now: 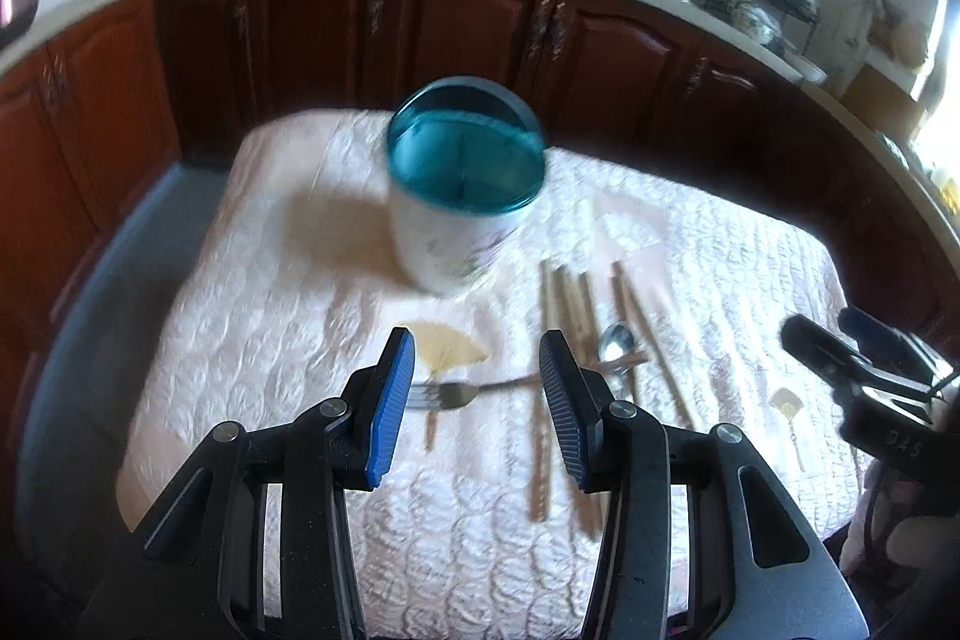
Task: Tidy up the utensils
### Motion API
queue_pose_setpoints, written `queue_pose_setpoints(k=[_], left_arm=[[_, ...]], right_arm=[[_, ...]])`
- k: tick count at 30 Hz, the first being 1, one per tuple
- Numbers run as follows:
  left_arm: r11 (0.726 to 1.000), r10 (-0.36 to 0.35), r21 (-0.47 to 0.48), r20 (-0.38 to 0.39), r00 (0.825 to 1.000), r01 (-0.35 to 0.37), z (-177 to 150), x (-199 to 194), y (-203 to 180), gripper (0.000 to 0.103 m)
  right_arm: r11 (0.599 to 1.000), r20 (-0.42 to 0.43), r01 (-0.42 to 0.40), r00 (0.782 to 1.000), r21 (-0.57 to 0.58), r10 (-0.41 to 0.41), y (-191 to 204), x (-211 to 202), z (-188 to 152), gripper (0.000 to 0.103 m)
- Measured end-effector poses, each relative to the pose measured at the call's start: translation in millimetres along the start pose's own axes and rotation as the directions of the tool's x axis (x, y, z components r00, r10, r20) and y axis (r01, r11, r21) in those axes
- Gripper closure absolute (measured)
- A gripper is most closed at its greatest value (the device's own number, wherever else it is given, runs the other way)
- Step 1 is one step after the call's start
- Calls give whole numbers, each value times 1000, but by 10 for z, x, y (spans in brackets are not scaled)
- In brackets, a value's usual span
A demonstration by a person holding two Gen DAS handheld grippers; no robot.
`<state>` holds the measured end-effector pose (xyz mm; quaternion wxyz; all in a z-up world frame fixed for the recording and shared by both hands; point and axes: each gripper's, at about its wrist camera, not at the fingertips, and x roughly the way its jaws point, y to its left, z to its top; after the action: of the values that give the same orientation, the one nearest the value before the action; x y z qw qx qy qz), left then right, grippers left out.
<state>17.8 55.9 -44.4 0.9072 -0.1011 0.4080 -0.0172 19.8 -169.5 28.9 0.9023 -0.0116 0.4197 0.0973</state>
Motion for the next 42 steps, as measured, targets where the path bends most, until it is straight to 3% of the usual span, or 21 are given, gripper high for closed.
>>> queue_pose_setpoints(k=[2,6,9,13,24,27,29,33,39,42], left_arm=[[999,-20,-50,-42,999,18,-42,85,163,60],[975,-85,-214,-143,986,53,-156,266,504,60],[968,-82,-249,-162,983,40,-221,375,581,60],[946,-135,-316,-184,974,71,-277,602,619,60],[935,-142,-347,-195,971,67,-333,1206,546,61],[932,-139,-358,-187,972,65,-346,1319,555,68],[934,-122,-354,-185,975,50,-322,1371,566,85],[929,-146,-363,-183,972,72,-243,1416,656,89],[941,-135,-329,-161,978,76,-68,1174,933,93],[950,-139,-301,-160,977,86,12,1019,1103,94]], right_arm=[[1000,-23,-22,1000,7,22,-13,74,-45,8],[996,-56,-84,995,20,85,-19,217,-116,21],[995,-74,-93,993,35,95,-42,323,-164,23],[995,-103,-88,990,46,93,-86,444,-200,23],[994,-171,-88,981,60,97,-139,750,-238,23],[993,-184,-98,977,61,108,-143,846,-224,23],[992,-187,-108,975,61,118,-147,926,-210,26],[987,-203,-140,967,82,154,-155,1125,-177,40],[976,-220,-209,951,61,217,-113,1374,-57,56],[964,-238,-255,935,70,265,-123,1514,2,58]])
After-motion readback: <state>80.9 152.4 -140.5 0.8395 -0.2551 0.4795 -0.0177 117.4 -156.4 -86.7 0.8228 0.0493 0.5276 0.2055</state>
